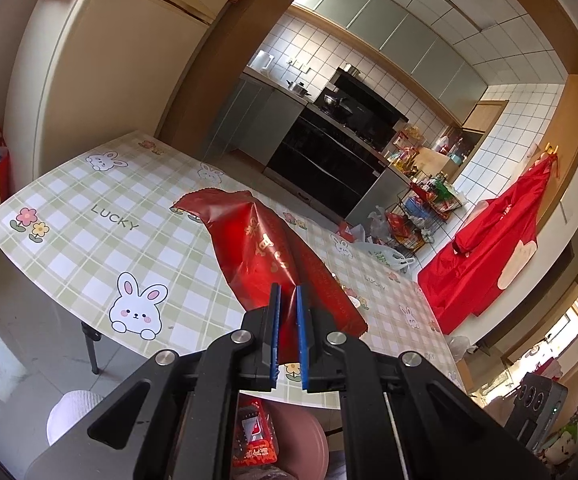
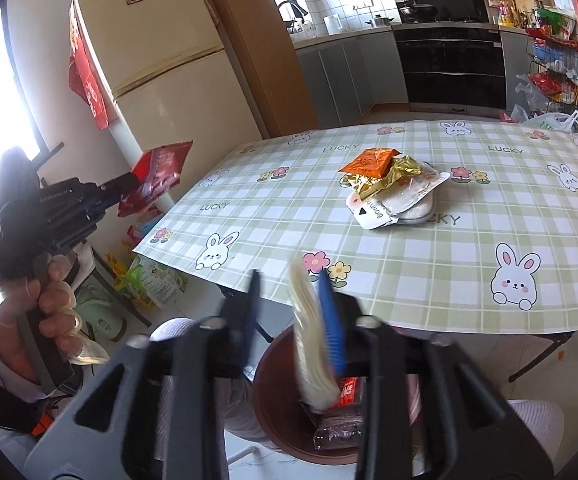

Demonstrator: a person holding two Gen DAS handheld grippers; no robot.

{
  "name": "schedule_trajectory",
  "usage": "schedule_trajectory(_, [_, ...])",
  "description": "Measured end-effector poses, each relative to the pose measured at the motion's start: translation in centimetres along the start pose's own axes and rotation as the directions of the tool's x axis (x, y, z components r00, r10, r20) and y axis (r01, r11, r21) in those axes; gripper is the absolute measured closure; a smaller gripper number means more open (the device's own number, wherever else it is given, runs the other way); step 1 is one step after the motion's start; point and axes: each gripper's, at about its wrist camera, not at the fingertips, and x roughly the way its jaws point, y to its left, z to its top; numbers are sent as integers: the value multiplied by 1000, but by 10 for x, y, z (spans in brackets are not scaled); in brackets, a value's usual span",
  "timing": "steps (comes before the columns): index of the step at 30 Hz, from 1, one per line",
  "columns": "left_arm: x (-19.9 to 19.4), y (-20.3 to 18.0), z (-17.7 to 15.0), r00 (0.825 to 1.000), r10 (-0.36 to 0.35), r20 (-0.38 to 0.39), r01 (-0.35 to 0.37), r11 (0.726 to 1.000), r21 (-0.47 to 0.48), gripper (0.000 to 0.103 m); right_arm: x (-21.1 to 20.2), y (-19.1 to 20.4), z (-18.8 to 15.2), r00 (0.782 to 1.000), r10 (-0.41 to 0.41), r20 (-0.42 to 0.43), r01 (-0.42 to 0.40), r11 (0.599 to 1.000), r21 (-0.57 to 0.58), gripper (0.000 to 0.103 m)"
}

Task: Collect trash
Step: 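Open the right tool to drop the fork while the left tool drops the wrapper, then move both tools back from the bin toward the remaining trash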

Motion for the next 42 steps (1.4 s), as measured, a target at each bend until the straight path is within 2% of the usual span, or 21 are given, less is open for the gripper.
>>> schedule_trajectory(1, [0,-1,-1,1000,-2,-2,2,1000,2,95,-1,0,0,1000,-5,8,5,1000,-1,50])
schedule_trajectory(2, [0,-1,-2,1000,-4,-3,4,1000,5,96,-3,1,1,1000,-14,20,14,1000,-5,40])
schedule_trajectory(3, [0,-1,-2,1000,-6,-3,6,1000,8,96,-5,2,1,999,-28,33,29,1000,-8,26])
schedule_trajectory(5, [-1,-4,-3,1000,-9,-3,9,1000,17,96,-11,1,3,995,-78,63,78,997,0,8])
schedule_trajectory(6, [-1,-5,-4,1000,-13,-3,13,1000,21,99,-12,-1,4,994,-90,69,89,996,14,8])
schedule_trajectory(10, [3,-10,-9,999,-32,-25,32,999,38,103,-15,-13,6,992,-104,70,98,991,91,7])
schedule_trajectory(15, [12,-18,-16,993,-90,-73,93,995,40,103,-21,-21,5,988,-122,93,110,987,118,7])
schedule_trajectory(18, [13,-24,-18,992,-97,-78,101,993,53,103,-22,-23,5,986,-133,102,120,985,125,6])
schedule_trajectory(32, [19,-7,-18,995,-54,-90,56,998,22,103,-14,-32,-1,976,-200,91,185,972,148,6])
schedule_trajectory(42, [30,-2,-22,993,-38,-115,40,999,13,103,-5,-46,-5,977,-200,72,184,966,179,6])
